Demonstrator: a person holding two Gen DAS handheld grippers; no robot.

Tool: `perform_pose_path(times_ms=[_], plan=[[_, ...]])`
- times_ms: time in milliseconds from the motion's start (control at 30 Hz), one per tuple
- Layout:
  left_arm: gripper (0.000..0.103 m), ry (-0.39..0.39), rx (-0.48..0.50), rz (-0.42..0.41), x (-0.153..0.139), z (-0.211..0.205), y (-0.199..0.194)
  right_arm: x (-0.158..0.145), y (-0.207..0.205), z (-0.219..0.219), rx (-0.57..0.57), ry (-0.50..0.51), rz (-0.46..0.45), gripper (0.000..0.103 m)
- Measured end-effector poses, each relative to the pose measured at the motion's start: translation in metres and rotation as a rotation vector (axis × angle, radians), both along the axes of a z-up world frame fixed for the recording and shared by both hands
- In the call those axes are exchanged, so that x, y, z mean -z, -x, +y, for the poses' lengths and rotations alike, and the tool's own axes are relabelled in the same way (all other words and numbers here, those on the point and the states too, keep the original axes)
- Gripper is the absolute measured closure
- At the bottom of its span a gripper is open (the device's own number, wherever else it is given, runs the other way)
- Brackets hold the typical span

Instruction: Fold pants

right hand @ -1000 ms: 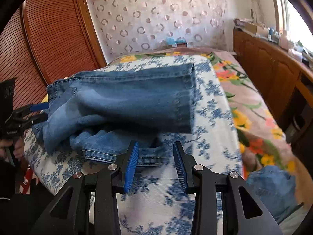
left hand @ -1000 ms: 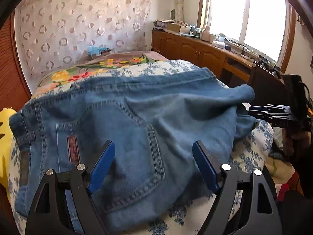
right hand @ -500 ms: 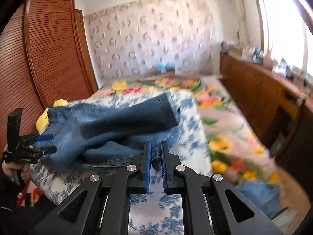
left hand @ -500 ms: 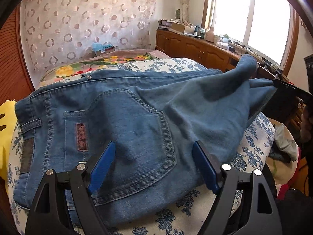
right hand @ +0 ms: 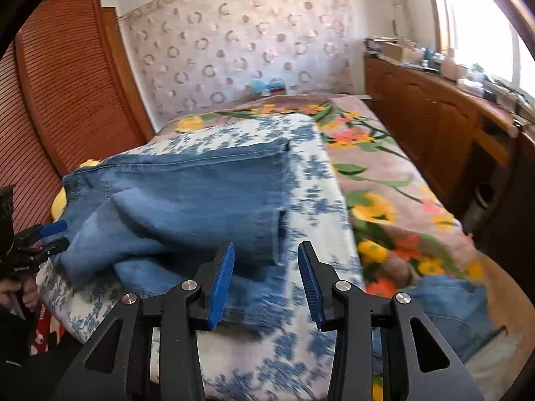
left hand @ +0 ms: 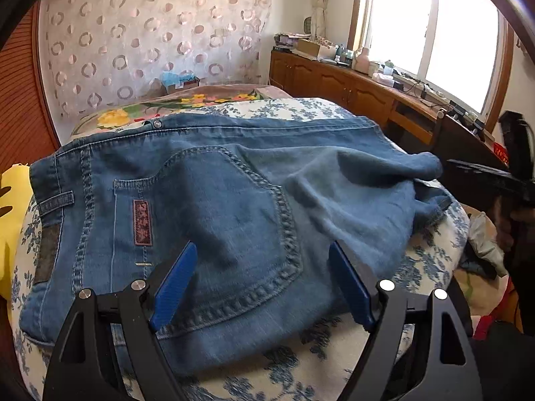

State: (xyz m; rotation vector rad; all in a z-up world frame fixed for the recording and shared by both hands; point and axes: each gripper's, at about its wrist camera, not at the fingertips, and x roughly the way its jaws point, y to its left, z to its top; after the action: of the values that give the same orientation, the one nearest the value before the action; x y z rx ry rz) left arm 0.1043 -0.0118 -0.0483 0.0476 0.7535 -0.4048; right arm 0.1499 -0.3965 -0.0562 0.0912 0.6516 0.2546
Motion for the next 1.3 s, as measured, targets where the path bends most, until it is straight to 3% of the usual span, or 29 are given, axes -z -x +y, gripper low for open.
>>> perform_pose_path(times_ms=[200,267,300,333,367,433,500,567,667,733,867,1000,1100,1167,1200,1267,1300], plan=[[0.025,0.022,0.07,-0.023,-0.007,-0.026,0.017,0.01,-0.021,-0.005,-0.017,0.0,0.011,0.062],[0.032,0.028,0.107,-0.025,-0.006,-0.039,0.021,0.009,-0.023,-0.013,-0.021,-0.011,0.003,0.062],[0.033,0.024,0.136,-0.014,-0.003,-0.048,0.022,0.01,-0.028,-0.01,-0.023,-0.01,-0.001,0.069],[0.033,0.015,0.158,-0.005,0.0,-0.055,0.023,0.01,-0.027,-0.011,-0.031,-0.007,-0.006,0.088],[0.033,0.003,0.174,-0.002,0.003,-0.062,0.023,0.009,-0.027,-0.01,-0.039,-0.002,-0.01,0.096],[0.037,-0.046,0.186,0.006,0.012,-0.076,0.021,0.006,-0.024,-0.007,-0.04,0.004,-0.033,0.1],[0.049,-0.106,0.169,0.0,0.017,-0.08,0.018,0.003,-0.021,-0.003,-0.027,0.005,-0.062,0.1],[0.07,-0.147,0.152,-0.012,0.017,-0.079,0.017,-0.004,-0.019,-0.012,-0.007,-0.006,-0.086,0.101],[0.094,-0.11,0.158,-0.016,0.006,-0.067,0.02,-0.008,-0.014,-0.011,0.008,-0.012,-0.104,0.101],[0.097,-0.088,0.158,-0.047,-0.012,-0.057,0.029,-0.011,-0.008,-0.012,0.016,0.007,-0.108,0.101],[0.098,-0.073,0.167,-0.079,-0.036,-0.044,0.046,-0.015,0.008,-0.02,0.014,0.004,-0.098,0.101],[0.095,-0.092,0.16,-0.052,-0.032,-0.043,0.051,-0.001,0.019,-0.011,0.004,0.024,-0.039,0.101],[0.076,-0.088,0.13,-0.045,-0.029,-0.038,0.049,0.012,0.022,-0.005,-0.002,0.012,-0.001,0.1],[0.055,-0.08,0.099,-0.051,-0.031,-0.033,0.047,0.017,0.024,-0.001,0.004,0.002,0.006,0.098],[0.051,-0.077,0.086,-0.056,-0.033,-0.031,0.047,0.018,0.024,0.0,0.003,-0.005,0.009,0.095],[0.027,-0.07,0.07,-0.064,-0.036,-0.026,0.047,0.02,0.024,0.002,-0.006,-0.018,0.011,0.085],[0.024,-0.068,0.06,-0.069,-0.037,-0.025,0.046,0.02,0.023,0.003,-0.004,-0.016,0.014,0.071]])
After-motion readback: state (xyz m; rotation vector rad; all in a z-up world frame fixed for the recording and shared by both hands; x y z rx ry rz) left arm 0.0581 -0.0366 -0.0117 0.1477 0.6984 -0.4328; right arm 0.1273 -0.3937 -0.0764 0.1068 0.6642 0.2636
